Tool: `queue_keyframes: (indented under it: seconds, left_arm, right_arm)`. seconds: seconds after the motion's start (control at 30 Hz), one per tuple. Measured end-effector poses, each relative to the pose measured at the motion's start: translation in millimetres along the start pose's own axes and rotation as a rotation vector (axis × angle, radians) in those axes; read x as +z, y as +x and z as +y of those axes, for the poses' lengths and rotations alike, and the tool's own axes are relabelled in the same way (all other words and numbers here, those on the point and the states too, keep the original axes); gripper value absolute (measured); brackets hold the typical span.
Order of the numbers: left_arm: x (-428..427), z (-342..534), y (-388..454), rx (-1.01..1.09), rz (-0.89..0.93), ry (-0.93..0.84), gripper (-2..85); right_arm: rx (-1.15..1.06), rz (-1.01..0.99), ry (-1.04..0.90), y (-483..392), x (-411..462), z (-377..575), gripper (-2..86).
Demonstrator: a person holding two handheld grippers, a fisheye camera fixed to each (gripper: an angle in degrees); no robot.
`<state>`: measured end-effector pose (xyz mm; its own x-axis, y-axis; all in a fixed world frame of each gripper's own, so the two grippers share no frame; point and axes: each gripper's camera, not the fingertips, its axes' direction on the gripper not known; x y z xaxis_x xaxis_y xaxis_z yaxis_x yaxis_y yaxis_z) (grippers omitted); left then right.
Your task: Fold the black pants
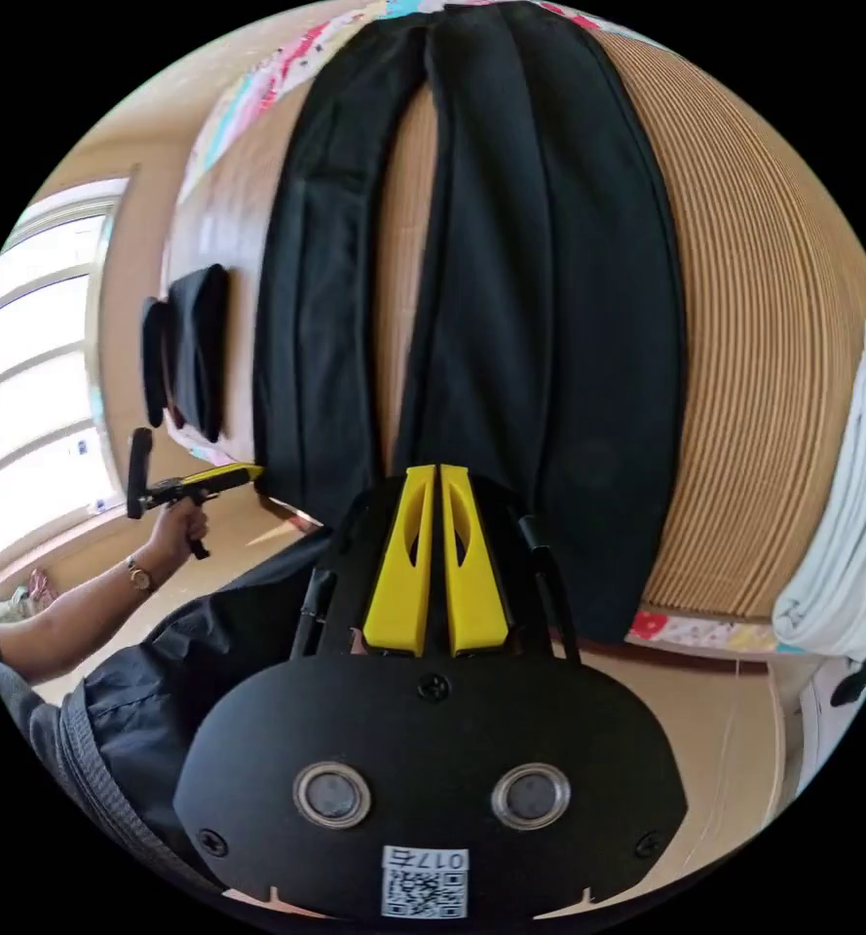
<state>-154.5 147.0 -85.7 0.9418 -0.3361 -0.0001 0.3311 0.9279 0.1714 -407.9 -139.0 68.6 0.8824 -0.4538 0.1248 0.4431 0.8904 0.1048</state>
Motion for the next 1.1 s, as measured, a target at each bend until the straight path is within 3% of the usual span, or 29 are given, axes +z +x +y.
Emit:
queue_keyframes:
  seconds: [0.13, 0.27, 0.43, 0.53, 0.67, 0.77, 0.93, 1.1]
  left_arm:
    - [-24.4, -10.0, -19.5, -0.013, 0.079, 0.005, 4.2]
    - [-53.0, -28.5, -27.8, 0.069, 0.168, -0.028, 3.5]
    - [-71.5, -27.7, -46.4, 0.138, 0.169, -0.105, 3.4]
    - [-89.7, -28.8, -73.1, 0.021, 0.255, -0.105, 4.6]
    - [-118.7, -23.5, -105.4, -0.092, 0.258, -0.091, 4.6]
    - [-134.3, -20.6, -120.9, -0.101, 0.230, -0.111, 1.7]
    - [-154.5, -29.6, -136.8, -0.115, 0.325, -0.129, -0.3]
    - [-162.3, -51.2, -143.7, -0.308, 0.640, -0.120, -0.5]
  right_arm:
    - [-0.152, 0.023, -0.139, -51.7, 49.8, -27.4, 1.3]
    - [-0.186, 0.346, -0.376, -78.3, 117.9, -27.0, 0.8]
    - [-0.161, 0.227, -0.413, -71.1, 113.2, -4.6, 0.7]
    - [-0.059, 0.089, -0.196, -41.1, 63.2, 23.0, 1.0]
    - [0.364, 0.010, 0.119, 56.0, -13.7, 85.3, 3.6]
    - [0.607, 0.030, 0.207, 117.0, -38.5, 128.1, 7.2]
    - [0.621, -0.081, 0.163, 166.3, -27.8, 149.3, 6.0]
    - [0.599, -0.129, 0.192, 170.7, -22.5, 166.1, 4.3]
